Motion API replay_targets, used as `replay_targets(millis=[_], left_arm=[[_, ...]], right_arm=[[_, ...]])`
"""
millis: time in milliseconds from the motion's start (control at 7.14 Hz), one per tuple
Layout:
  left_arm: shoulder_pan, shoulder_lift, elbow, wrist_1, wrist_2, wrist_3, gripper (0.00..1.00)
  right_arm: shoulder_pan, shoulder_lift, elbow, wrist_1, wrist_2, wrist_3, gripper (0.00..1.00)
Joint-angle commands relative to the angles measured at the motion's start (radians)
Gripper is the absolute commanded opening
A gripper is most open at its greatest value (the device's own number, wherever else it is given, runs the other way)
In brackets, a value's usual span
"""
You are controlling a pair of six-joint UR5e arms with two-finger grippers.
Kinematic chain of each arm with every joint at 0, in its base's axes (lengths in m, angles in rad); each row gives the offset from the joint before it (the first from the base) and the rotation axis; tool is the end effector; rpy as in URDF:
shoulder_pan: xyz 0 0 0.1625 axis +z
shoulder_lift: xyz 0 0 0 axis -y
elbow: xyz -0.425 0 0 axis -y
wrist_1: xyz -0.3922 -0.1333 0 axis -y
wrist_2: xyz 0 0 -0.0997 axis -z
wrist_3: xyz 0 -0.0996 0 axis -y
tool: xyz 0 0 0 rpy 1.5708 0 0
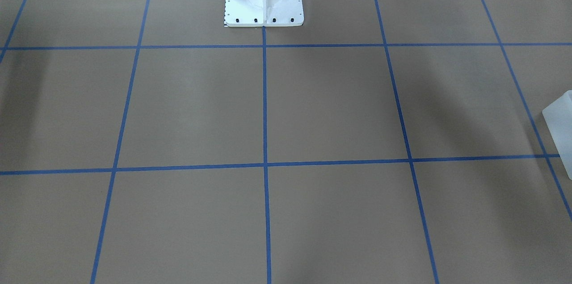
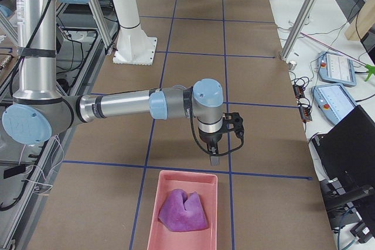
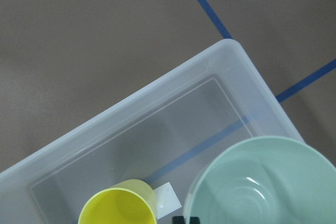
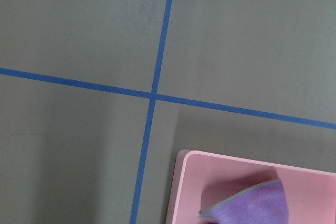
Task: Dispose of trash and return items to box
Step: 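Carry the pale green bowl off the table into the clear bin with the left gripper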
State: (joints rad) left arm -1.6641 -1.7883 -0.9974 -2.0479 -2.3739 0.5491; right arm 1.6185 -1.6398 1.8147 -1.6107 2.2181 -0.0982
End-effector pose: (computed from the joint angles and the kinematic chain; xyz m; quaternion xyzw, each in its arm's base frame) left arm -0.1142 -0.5585 0.7707 0.1761 0.3526 0.2306 0.8897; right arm 0.0954 -0.4624 0.5836 0.0869 -0.3118 -0.0453 0.9451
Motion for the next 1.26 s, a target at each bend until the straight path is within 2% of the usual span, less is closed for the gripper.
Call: replay_targets(millis=[0, 140, 280, 420, 560, 700, 980, 1120], left_arm=[[0.003, 0.003, 0.002, -0.011, -0.002, -0.006, 0.0], [0.004, 0.001, -0.001, -0.011, -0.002, -0.006, 0.34], [0.006, 0.001, -0.006, -0.011, -0.004, -0.006, 0.87], [0.006, 0.001, -0.007, -0.011, -0.005, -0.012, 0.97], [0.004, -0.005, -0.026, -0.012, -0.007, -0.059, 0.97], [0.004, -0.006, -0.09, 0.004, -0.008, -0.131, 0.98], [0.004, -0.006, -0.194, 0.011, -0.001, -0.39, 0.98], [0.007, 0.018, -0.274, 0.012, -0.001, -0.549, 0.97]], right_arm=[[0.0, 0.0, 0.0, 0.0, 0.0, 0.0, 1.0], [0.0, 0.0, 0.0, 0.0, 0.0, 0.002, 1.0], [0.0, 0.0, 0.0, -0.002, 0.0, 0.002, 1.0], [0.0, 0.0, 0.0, -0.002, 0.002, 0.002, 1.0], [0.0, 0.0, 0.0, -0.002, 0.002, 0.002, 1.0], [0.0, 0.0, 0.001, -0.002, 0.002, 0.002, 1.0], [-0.017, 0.006, 0.006, -0.002, 0.03, 0.03, 1.0], [-0.056, 0.009, 0.041, 0.0, 0.05, 0.14, 1.0]])
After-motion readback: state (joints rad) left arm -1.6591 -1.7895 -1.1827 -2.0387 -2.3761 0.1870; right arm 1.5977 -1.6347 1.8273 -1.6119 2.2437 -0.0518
